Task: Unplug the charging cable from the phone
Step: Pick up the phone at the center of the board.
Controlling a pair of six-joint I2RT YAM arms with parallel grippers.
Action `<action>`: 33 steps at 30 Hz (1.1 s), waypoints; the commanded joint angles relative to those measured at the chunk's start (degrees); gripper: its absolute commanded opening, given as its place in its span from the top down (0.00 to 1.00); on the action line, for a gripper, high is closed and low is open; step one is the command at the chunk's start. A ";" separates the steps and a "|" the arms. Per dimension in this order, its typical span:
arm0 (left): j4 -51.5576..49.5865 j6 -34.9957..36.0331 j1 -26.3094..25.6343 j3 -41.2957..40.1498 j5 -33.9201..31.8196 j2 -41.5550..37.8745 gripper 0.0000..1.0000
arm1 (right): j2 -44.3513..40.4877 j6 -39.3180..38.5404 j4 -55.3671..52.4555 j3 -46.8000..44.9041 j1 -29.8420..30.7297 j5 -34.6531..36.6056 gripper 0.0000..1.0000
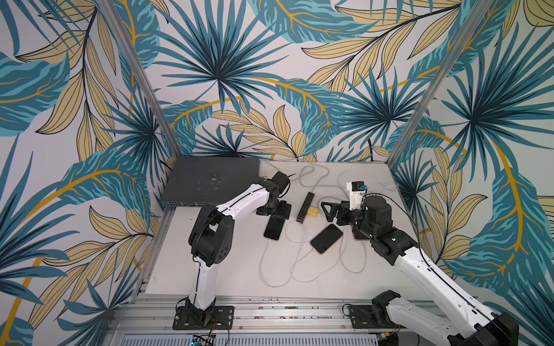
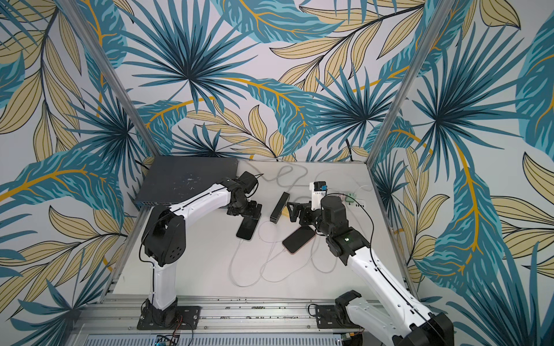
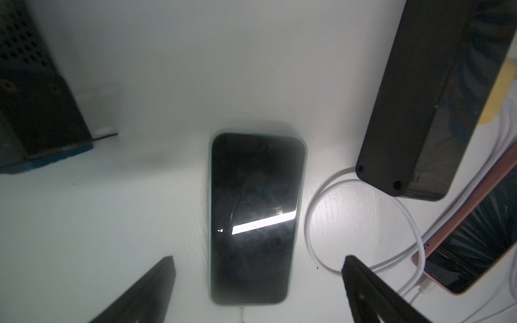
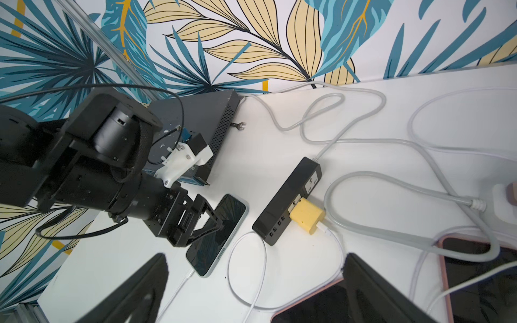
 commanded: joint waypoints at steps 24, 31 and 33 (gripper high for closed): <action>-4.79 4.71 1.66 9.23 1.08 10.27 0.04 | -4.73 5.29 0.31 -6.68 0.58 0.16 0.00; -5.30 5.02 1.00 10.10 0.36 11.08 0.00 | -4.53 6.07 1.41 -7.71 0.51 -0.22 0.00; -6.19 5.34 0.70 10.97 -0.41 11.84 0.00 | -4.42 6.24 1.63 -7.82 0.53 -0.35 0.00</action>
